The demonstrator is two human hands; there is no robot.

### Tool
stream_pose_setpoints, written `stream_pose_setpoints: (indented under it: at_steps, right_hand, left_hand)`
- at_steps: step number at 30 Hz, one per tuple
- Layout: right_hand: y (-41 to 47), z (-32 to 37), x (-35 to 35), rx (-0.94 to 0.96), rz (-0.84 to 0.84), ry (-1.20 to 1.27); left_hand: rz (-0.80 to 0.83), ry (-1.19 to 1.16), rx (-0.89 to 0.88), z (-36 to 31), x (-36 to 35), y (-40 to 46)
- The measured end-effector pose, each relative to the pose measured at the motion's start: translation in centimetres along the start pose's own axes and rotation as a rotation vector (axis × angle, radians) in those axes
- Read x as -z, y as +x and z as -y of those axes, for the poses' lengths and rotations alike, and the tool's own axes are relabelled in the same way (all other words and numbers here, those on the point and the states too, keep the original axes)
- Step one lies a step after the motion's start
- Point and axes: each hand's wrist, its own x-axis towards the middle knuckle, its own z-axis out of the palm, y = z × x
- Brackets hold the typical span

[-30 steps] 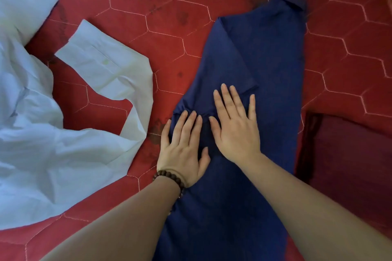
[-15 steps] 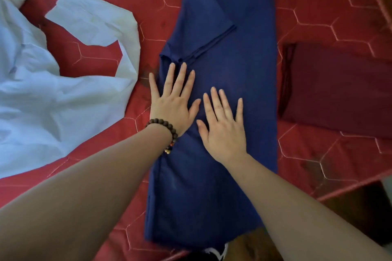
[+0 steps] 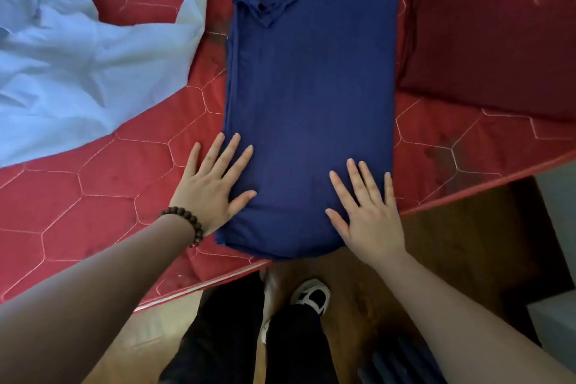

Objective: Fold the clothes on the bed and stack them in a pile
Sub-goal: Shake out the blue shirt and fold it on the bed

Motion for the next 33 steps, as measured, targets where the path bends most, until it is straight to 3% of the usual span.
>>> stream_pose_setpoints:
  at_steps: [3, 7, 12, 19, 25, 28, 30, 33]
  right_hand:
    - [-2.8, -3.6, 0.8, 0.057, 0.079, -0.030]
    - [-3.8, -8.9, 2.5, -0.061, 0.106, 0.019]
    - [-3.4, -10.2, 2.8, 0.011, 0.135, -0.034]
    - [-2.1, -4.6, 3.2, 0.358, 0.007, 0.014]
    - [-2.1, -2.9, 5.8, 0.496, 0.162, 0.205]
    - [-1.6, -3.0, 7.3, 0.339, 0.391, 0.473]
    - [-0.3, -3.2, 9.2, 0.122, 0.451, 0.737]
    - [3.6, -4.1, 11.6, -0.297, 0.371, 1.272]
  left_hand:
    - [0.033, 0.004, -0.116, 2.4, 0.5, -2.3]
    - [-0.107, -0.026, -0.090, 4.0, 1.6, -2.9]
    - [-0.185, -0.044, -0.150, 2.0, 2.4, -0.5]
    - [-0.093, 0.007, -0.388, 1.2, 3.0, 1.4]
    - [0.109, 0.054, -0.592, 2.5, 3.5, 1.1]
    - [-0.003, -0.008, -0.621, 1.7, 4.8, 1.7]
    - [-0.057, -0.252, -0.547, 0.9, 6.2, 2.6]
    - [0.016, -0.795, -0.114, 0.7, 8.7, 4.5]
